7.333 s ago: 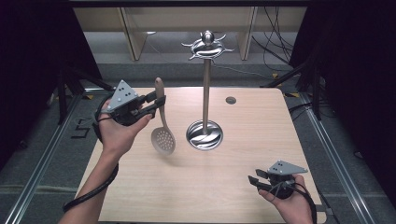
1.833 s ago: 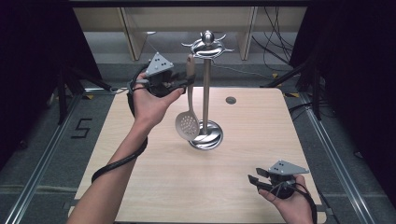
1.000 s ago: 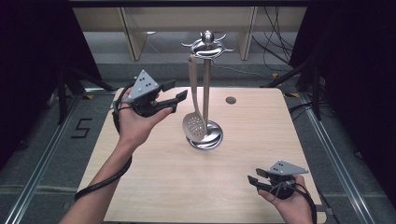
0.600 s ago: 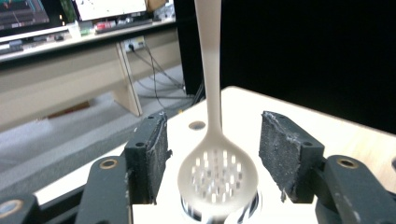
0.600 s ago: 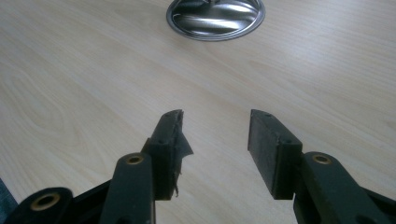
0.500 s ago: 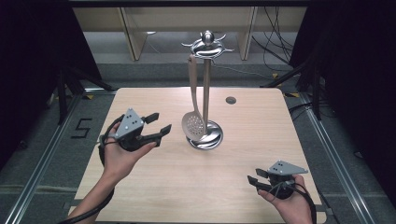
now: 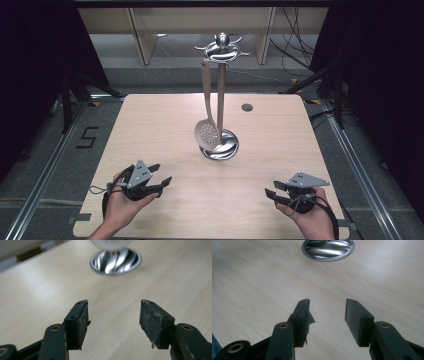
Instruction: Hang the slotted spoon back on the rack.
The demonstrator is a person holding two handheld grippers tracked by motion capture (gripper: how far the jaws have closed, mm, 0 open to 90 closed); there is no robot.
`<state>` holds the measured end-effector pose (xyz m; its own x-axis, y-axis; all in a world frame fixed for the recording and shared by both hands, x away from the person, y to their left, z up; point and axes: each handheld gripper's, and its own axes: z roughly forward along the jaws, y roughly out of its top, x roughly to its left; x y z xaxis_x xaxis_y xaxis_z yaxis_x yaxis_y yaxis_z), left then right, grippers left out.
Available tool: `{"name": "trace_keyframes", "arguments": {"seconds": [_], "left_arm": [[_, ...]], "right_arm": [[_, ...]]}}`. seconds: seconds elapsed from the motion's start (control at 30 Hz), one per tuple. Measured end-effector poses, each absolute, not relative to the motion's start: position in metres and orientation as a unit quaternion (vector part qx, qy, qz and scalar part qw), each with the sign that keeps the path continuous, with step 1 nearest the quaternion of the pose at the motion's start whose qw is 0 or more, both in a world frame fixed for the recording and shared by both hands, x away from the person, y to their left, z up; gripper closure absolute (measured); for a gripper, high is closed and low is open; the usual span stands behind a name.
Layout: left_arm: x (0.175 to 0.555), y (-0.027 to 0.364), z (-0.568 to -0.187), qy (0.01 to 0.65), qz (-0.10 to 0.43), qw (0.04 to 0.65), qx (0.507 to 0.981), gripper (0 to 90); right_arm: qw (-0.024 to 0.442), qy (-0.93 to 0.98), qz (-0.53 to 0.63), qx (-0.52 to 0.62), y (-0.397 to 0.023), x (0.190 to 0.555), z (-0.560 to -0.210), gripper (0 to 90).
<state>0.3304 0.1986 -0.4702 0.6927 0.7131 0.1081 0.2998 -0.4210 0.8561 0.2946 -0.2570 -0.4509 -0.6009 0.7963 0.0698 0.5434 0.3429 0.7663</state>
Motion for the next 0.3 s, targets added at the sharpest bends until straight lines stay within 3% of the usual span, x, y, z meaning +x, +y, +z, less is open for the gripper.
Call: {"name": "trace_keyframes", "arguments": {"seconds": [0.3], "left_arm": [[0.3389,0.2078,-0.4677,0.327,0.241,0.443,0.799,39.0]], "right_arm": [[0.157,0.806,0.396,0.411,-0.2573,0.2957,-0.4528,54.7]]}}
